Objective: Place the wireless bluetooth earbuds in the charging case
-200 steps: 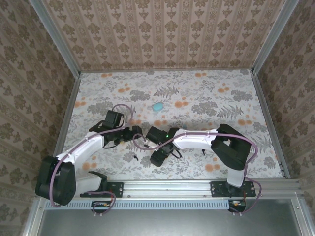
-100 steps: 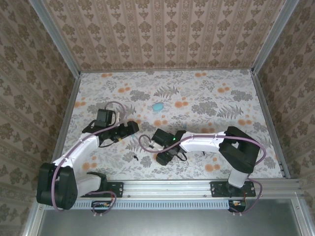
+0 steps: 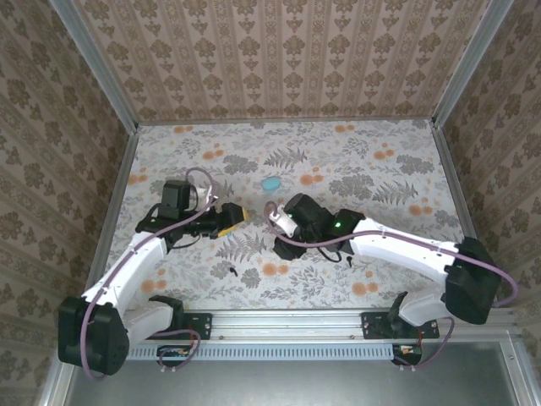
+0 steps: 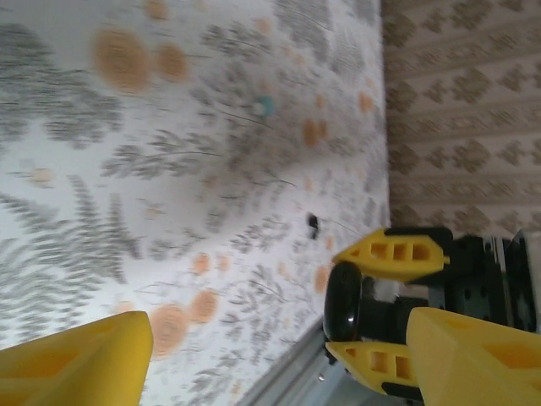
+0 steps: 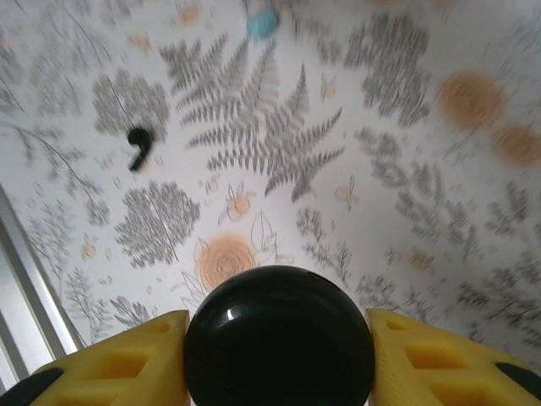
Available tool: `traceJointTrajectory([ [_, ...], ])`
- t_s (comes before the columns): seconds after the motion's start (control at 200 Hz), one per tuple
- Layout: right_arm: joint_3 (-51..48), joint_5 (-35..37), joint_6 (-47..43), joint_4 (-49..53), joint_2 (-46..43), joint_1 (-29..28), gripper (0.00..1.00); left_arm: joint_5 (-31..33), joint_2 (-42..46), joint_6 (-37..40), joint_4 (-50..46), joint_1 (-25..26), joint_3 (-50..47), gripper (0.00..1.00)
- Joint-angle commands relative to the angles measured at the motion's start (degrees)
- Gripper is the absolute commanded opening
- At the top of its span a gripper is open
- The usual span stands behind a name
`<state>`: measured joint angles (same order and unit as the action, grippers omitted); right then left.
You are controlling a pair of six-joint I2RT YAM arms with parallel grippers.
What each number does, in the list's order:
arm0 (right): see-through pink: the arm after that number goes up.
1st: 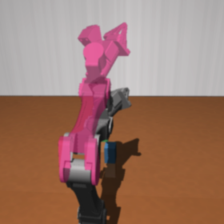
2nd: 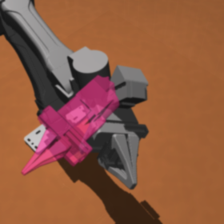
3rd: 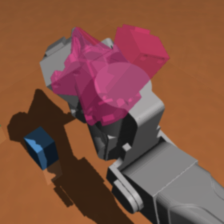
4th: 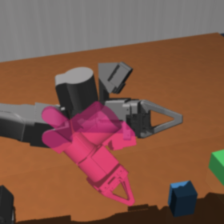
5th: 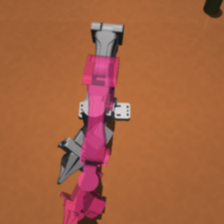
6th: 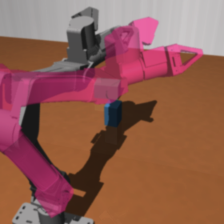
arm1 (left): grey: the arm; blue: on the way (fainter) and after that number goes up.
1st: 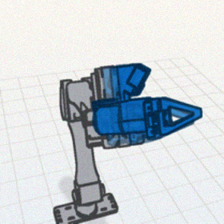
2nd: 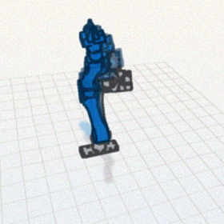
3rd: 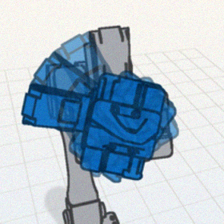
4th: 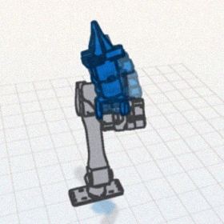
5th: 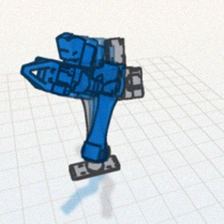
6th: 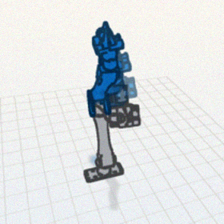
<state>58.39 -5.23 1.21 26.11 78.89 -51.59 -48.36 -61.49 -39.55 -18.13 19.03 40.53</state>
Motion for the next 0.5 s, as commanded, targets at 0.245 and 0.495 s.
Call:
traceJointTrajectory([
  [0.245, 4.10, -2.49, -4.73, 0.73, -3.66, 0.61, 0.40, -4.10, -4.06, -5.86, 4.53, 11.44, 8.64, 0.72],
  [0.495, 4.28, -2.41, -4.16, -0.26, -4.95, 0.80, 0.40, -4.28, -8.70, -6.13, 4.51, 15.47, 9.99, 0.68],
])
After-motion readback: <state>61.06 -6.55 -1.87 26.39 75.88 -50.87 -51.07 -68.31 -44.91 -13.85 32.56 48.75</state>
